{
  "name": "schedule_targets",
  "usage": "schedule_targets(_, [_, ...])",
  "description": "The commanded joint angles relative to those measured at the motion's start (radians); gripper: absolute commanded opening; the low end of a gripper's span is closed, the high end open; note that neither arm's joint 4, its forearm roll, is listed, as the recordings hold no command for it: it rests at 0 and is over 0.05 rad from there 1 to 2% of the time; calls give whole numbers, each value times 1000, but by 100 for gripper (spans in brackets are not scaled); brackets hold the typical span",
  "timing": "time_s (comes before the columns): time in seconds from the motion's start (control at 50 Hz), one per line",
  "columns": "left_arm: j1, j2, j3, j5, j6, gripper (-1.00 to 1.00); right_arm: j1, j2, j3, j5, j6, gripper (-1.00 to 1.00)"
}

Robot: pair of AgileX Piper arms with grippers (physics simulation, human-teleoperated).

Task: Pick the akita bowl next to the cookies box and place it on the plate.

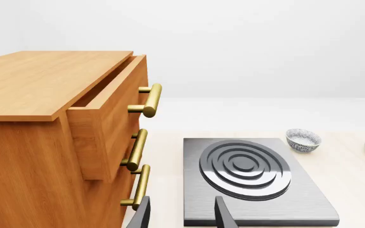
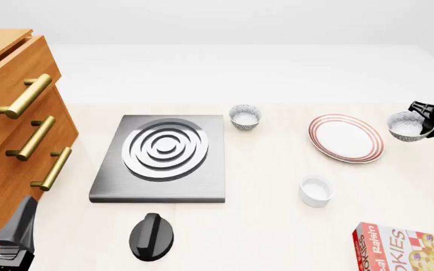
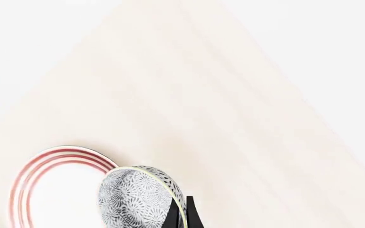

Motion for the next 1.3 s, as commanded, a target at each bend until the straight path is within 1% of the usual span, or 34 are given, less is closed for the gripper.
schedule_targets(0.02, [0, 0, 0, 0, 0, 100, 35, -7, 39, -43, 48, -100])
schedule_targets(0.06, [0, 0, 0, 0, 0, 100, 37, -6, 45, -50, 52, -100])
schedule_targets(0.14, [0, 0, 0, 0, 0, 100, 56, -16, 69, -71, 79, -100])
schedule_targets(0.2, [0, 0, 0, 0, 0, 100, 53, -13, 65, -70, 75, -100])
schedule_targets(0.4, [0, 0, 0, 0, 0, 100, 89, -38, 111, -109, 111, -100])
schedule_targets(0.52, [0, 0, 0, 0, 0, 100, 115, -61, 136, -132, 141, -100])
schedule_targets(0.64, [0, 0, 0, 0, 0, 100, 127, -72, 148, -144, 155, -100])
schedule_targets(0.68, [0, 0, 0, 0, 0, 100, 138, -79, 163, -156, 167, -100])
schedule_targets(0.78, [0, 0, 0, 0, 0, 100, 145, -86, 171, -162, 170, -100])
schedule_targets(0.8, [0, 0, 0, 0, 0, 100, 157, -93, 184, -172, 182, -100])
schedule_targets(0.92, [0, 0, 0, 0, 0, 100, 162, -98, 185, -172, 183, -100])
schedule_targets(1.02, [0, 0, 0, 0, 0, 100, 192, -112, 204, -186, 197, -100])
schedule_targets(1.3, [0, 0, 0, 0, 0, 100, 216, -106, 216, -200, 208, -100])
